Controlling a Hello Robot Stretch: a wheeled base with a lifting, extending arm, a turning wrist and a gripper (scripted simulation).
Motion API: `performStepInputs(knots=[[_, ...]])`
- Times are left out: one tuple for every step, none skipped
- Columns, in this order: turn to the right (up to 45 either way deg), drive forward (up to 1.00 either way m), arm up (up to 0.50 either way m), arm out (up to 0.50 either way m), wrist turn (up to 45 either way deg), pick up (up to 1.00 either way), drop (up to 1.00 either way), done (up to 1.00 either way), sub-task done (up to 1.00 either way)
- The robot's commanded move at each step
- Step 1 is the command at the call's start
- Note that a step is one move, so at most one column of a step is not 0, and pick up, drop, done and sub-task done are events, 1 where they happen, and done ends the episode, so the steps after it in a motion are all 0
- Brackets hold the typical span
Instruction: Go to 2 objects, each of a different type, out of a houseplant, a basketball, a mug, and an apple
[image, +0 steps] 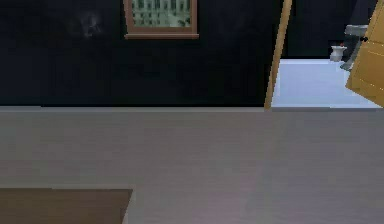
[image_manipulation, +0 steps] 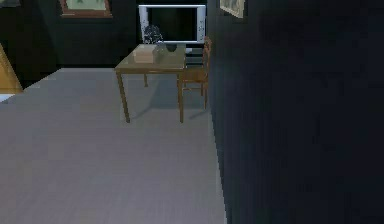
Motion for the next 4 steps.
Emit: performStepInputs(knots=[[0.0,0.25,0.0,0.0,0.0,0.0,0.0,0.0,0.0],[-45.0,0.0,0.0,0.0,0.0,0.0,0.0,0.0,0.0],[-42.0,0.0,0.0,0.0,0.0,0.0,0.0,0.0,0.0],[0.0,0.75,0.0,0.0,0.0,0.0,0.0,0.0,0.0]])
